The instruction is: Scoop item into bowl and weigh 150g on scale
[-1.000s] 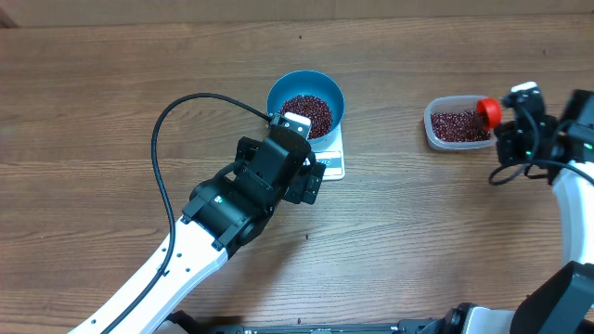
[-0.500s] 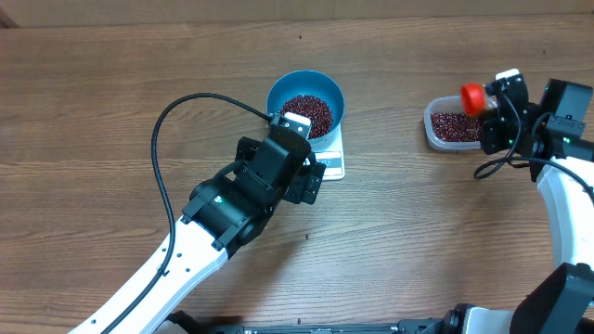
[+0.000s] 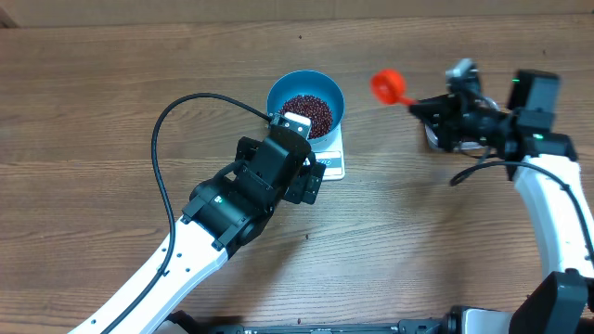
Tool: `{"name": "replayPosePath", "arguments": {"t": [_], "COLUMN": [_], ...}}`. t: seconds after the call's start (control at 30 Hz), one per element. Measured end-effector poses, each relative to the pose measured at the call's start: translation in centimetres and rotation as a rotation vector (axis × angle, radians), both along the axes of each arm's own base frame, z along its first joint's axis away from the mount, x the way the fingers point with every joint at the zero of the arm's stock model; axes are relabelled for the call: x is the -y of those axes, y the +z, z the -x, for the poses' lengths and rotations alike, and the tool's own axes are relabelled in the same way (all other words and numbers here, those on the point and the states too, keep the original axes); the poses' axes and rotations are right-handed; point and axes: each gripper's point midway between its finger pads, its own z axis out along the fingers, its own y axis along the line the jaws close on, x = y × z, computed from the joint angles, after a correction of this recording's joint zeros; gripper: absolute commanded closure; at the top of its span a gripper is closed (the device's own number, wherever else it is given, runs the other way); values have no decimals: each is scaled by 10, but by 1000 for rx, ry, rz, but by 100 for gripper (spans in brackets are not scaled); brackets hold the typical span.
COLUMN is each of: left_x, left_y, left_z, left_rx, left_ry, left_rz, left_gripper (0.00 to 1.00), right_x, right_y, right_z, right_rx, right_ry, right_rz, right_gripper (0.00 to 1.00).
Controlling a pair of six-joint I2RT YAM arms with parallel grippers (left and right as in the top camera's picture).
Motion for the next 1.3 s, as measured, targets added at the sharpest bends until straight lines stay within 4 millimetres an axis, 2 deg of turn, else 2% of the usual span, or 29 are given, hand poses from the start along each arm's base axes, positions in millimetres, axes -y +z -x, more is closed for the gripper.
{"name": "replayPosePath", "arguments": {"t": [0.17, 0.53, 0.77, 0.9, 1.17, 1.3], "left_x": [0, 0, 0, 0, 0, 0], "left_y": [0, 0, 0, 0, 0, 0], "left_z": [0, 0, 0, 0, 0, 0], "left_rx": [0, 0, 0, 0, 0, 0], "left_ry": [0, 0, 0, 0, 0, 0], "left_rz": [0, 0, 0, 0, 0, 0], "left_gripper": [1, 0, 0, 1, 1, 1], "right_x": [-39, -86, -94, -91, -91, -100], "right_y": [-3, -5, -20, -18, 26, 36], "right_z": [3, -13, -6, -4, -9, -16], "right_rx": [19, 76, -25, -88, -129, -137], "right_ry": [65, -17, -83, -111, -132, -128], "right_rz": [50, 175, 214, 223, 225, 213], "right_gripper": [96, 96, 96, 96, 96, 96]}}
